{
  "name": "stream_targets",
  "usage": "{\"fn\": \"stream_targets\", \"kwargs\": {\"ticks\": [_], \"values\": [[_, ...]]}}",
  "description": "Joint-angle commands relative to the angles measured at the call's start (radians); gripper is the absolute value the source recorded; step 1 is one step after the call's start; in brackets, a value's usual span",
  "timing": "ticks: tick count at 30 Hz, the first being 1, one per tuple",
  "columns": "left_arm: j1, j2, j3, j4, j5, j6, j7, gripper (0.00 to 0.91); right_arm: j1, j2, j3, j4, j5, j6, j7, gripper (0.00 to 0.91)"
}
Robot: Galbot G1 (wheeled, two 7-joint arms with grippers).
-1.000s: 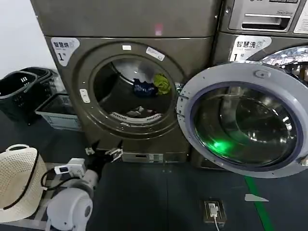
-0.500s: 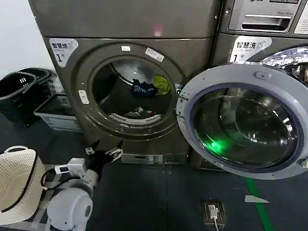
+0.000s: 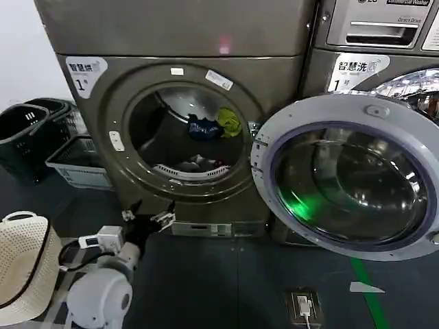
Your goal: Grasp the clothes from the dryer.
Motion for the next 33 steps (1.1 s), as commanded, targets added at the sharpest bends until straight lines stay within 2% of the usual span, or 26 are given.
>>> {"fn": "stream_targets", "kwargs": {"ticks": [1, 33], "values": [[0.000, 0.000, 0.000, -0.001, -0.001, 0.049, 0.000, 0.907, 0.000, -0.001, 0.000, 0.001, 0.000, -0.001, 0.000, 0.907], [-0.001, -0.001, -0.003, 0.002, 0.002, 0.049, 0.002, 0.907, 0.007, 0.003, -0.005, 0.002, -0.001, 0.000, 0.000, 0.907]]}}
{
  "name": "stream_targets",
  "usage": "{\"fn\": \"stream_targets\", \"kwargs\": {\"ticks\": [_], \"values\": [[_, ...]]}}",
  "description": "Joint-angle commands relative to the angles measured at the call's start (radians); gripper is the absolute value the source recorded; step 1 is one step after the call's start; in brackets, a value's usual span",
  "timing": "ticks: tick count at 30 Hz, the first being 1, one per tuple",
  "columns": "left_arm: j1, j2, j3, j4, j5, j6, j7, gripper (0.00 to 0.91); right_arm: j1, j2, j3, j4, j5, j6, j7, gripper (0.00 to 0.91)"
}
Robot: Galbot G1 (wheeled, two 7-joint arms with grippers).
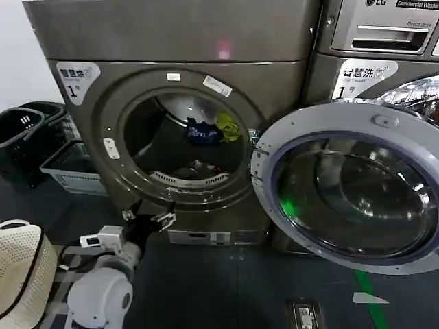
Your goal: Grasp the clothes from the dryer.
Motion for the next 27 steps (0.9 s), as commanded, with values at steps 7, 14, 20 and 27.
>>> {"fn": "stream_targets", "kwargs": {"ticks": [7, 14, 20, 27], "values": [[0.003, -0.001, -0.001, -0.003, 0.002, 0.049, 0.001, 0.907, 0.003, 0.001, -0.001, -0.002, 0.000, 0.001, 0.000, 0.907], [0.003, -0.004, -0.002, 0.001, 0.005, 0.049, 0.003, 0.907, -0.003, 0.001, 0.001, -0.009, 0.000, 0.004, -0.001, 0.907], [0.003, -0.002, -0.003, 0.000, 0.008, 0.049, 0.005, 0.907, 0.003, -0.002, -0.001, -0.008, -0.001, 0.003, -0.001, 0.907], [0.003, -0.006, -0.002, 0.004, 0.011, 0.049, 0.008, 0.907, 0.004, 0.001, -0.003, -0.009, -0.002, 0.004, -0.001, 0.907]]}}
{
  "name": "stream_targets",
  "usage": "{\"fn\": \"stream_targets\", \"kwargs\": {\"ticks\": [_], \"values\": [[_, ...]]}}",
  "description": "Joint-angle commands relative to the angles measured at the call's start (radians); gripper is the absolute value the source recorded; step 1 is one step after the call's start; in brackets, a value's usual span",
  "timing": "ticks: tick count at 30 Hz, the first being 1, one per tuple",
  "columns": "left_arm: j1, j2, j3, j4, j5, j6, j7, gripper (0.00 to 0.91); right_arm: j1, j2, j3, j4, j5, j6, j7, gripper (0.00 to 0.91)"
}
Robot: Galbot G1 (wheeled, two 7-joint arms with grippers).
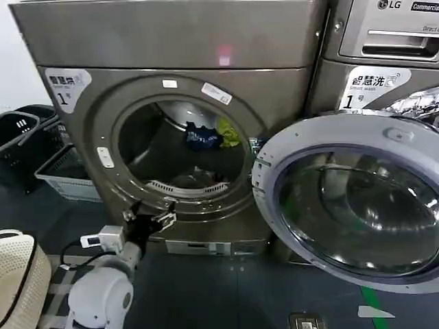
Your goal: Grasp the clothes from the dryer.
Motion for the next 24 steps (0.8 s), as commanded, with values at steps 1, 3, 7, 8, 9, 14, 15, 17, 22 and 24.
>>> {"fn": "stream_targets", "kwargs": {"ticks": [1, 3, 7, 8, 9, 14, 15, 17, 22, 24], "values": [[0.002, -0.002, 0.001, 0.003, 0.003, 0.049, 0.001, 0.907, -0.004, -0.004, 0.004, -0.006, 0.000, 0.001, 0.000, 0.907], [0.002, -0.003, 0.002, 0.003, 0.004, 0.049, 0.002, 0.907, -0.005, -0.005, 0.008, -0.008, 0.001, 0.001, 0.000, 0.907], [0.001, -0.001, 0.002, 0.005, 0.007, 0.049, 0.004, 0.907, -0.003, -0.002, 0.007, -0.008, 0.001, 0.001, 0.000, 0.907], [0.000, 0.000, 0.002, 0.005, 0.006, 0.049, 0.004, 0.907, -0.002, -0.001, 0.005, -0.007, 0.000, 0.001, 0.000, 0.907], [-0.001, 0.001, 0.002, 0.005, 0.006, 0.049, 0.004, 0.907, 0.000, 0.000, 0.003, -0.006, 0.000, 0.001, 0.000, 0.907], [-0.001, 0.004, 0.001, 0.002, 0.006, 0.049, 0.004, 0.907, 0.011, 0.001, -0.009, 0.002, 0.000, -0.003, 0.002, 0.907], [0.000, 0.004, 0.002, 0.004, 0.006, 0.049, 0.004, 0.907, 0.009, 0.000, -0.008, 0.002, 0.000, -0.002, 0.001, 0.907], [-0.001, 0.005, 0.002, 0.007, 0.006, 0.049, 0.004, 0.907, 0.008, -0.002, -0.007, 0.000, 0.000, -0.002, 0.001, 0.907], [-0.010, 0.005, 0.002, 0.008, 0.005, 0.049, 0.003, 0.907, 0.005, -0.002, -0.005, 0.001, 0.001, -0.002, 0.001, 0.907], [-0.010, 0.004, 0.003, 0.010, 0.005, 0.049, 0.003, 0.907, 0.004, -0.002, -0.005, 0.001, 0.001, -0.001, 0.001, 0.907]]}}
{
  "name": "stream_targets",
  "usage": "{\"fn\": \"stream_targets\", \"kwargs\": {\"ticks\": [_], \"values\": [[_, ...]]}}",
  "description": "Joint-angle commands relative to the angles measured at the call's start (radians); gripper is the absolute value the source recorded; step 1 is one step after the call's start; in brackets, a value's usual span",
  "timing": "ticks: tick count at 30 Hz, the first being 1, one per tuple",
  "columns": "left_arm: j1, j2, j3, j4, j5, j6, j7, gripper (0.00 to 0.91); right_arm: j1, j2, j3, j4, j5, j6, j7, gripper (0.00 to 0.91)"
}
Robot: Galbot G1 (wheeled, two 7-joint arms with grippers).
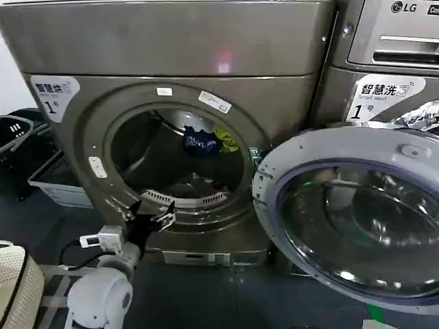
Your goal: Grasp the clothes from the dryer.
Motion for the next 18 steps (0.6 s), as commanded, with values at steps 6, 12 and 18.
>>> {"fn": "stream_targets", "kwargs": {"ticks": [6, 12, 18], "values": [[-0.002, -0.001, 0.001, 0.005, 0.000, 0.049, -0.001, 0.907, 0.003, -0.002, 0.002, 0.003, 0.001, -0.001, 0.001, 0.907], [-0.003, -0.001, 0.001, 0.008, 0.001, 0.049, 0.000, 0.907, -0.001, 0.002, 0.006, 0.000, 0.001, 0.001, 0.001, 0.907], [-0.002, -0.004, 0.001, 0.007, 0.004, 0.049, 0.000, 0.907, 0.005, 0.003, -0.001, 0.002, 0.000, 0.001, 0.001, 0.907]]}}
